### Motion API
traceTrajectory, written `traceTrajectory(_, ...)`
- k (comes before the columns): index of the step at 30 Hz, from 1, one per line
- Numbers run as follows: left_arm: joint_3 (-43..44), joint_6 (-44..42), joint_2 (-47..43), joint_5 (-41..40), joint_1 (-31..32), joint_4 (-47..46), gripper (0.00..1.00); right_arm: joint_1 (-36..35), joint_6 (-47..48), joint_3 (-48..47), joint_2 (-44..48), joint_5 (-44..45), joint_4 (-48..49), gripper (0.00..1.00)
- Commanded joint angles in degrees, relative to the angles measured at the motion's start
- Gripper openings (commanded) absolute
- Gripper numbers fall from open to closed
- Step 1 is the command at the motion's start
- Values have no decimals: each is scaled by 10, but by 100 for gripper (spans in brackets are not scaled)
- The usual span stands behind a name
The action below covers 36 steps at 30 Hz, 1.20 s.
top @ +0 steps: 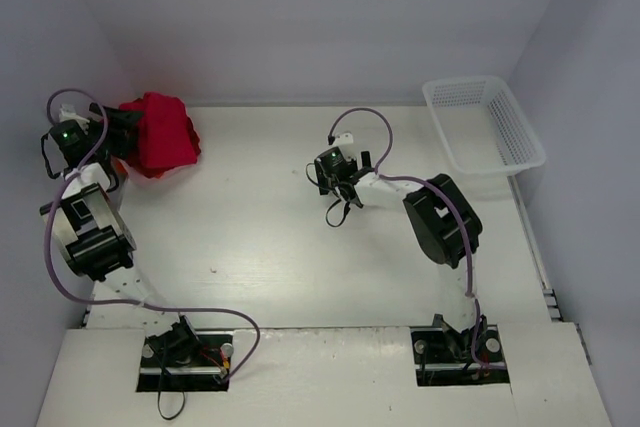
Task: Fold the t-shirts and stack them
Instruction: Neatly place the folded tshirt to the corner
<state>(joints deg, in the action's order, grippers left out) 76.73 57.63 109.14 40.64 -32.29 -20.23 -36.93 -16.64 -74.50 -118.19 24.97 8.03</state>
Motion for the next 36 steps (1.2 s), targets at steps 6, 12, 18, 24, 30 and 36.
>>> traceTrajectory(6, 2, -17, -154, -172, -61, 21, 77, -7, 11, 17, 19, -12, -46, 100)
traceTrajectory(12, 36, -49, -234, -196, -61, 88, 77, -7, 13, 20, 21, -13, -46, 100)
traceTrajectory(18, 57, 24, -211, -115, -32, 39, 77, -11, 11, 14, 13, -19, -46, 100)
traceTrajectory(24, 80, 59, -146, -60, 55, -22, 77, -13, 16, 7, 11, -20, -47, 100)
traceTrajectory(30, 117, 46, -95, -50, 139, -13, 77, -17, 14, -3, 11, -24, -51, 100)
traceTrajectory(36, 97, 69, -60, -38, 159, -62, 77, -21, 18, -6, 10, -22, -54, 100)
